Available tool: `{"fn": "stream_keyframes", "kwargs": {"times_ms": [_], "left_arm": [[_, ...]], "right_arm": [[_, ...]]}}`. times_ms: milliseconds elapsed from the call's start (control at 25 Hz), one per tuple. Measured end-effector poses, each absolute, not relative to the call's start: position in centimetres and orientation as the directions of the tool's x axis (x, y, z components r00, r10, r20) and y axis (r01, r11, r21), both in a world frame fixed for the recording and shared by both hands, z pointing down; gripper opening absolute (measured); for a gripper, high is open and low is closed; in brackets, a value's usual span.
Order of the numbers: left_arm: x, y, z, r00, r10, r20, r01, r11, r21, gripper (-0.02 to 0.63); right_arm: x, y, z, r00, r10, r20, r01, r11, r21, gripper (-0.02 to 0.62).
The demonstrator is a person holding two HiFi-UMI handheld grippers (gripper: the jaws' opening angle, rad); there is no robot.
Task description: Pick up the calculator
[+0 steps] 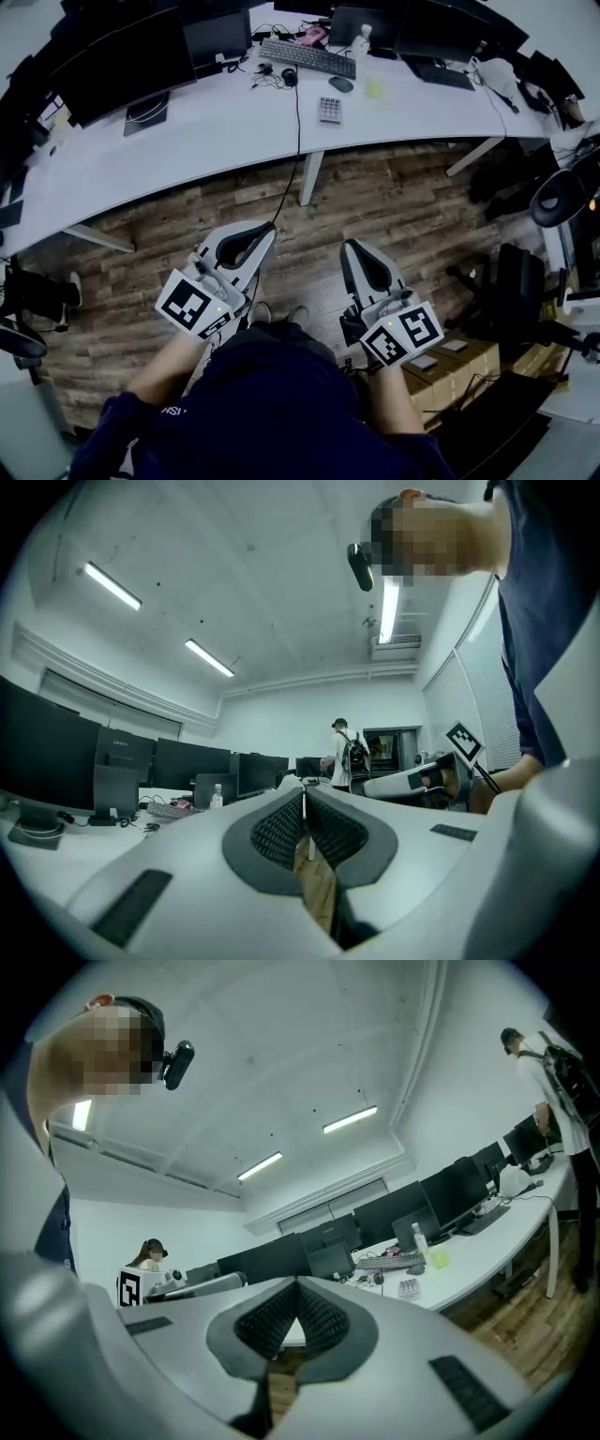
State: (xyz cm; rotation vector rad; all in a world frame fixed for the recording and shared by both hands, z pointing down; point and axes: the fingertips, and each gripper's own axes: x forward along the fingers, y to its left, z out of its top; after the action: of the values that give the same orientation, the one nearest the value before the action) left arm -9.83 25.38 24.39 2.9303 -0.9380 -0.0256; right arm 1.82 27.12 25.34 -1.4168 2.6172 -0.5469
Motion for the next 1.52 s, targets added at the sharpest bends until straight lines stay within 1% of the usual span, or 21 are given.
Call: {"fn": "stream_keyframes", "kwargs": {"times_ms": [880, 1520], "left_arm": [[-9.65, 25.73, 24.36, 0.817, -0.576, 0.003, -0.575, -0.815, 0.066, 0.035], [-9.77, 25.5, 24.31, 0.816, -0.578, -0.002, -0.576, -0.814, 0.067, 0.035]], "right_arm": [[1.73, 27.38, 25.28, -0.555, -0.827, 0.084, -0.795, 0.499, -0.346, 0.008], [1.49, 27.05, 25.03, -0.565, -0.821, 0.083, -0.79, 0.509, -0.342, 0.052]]}}
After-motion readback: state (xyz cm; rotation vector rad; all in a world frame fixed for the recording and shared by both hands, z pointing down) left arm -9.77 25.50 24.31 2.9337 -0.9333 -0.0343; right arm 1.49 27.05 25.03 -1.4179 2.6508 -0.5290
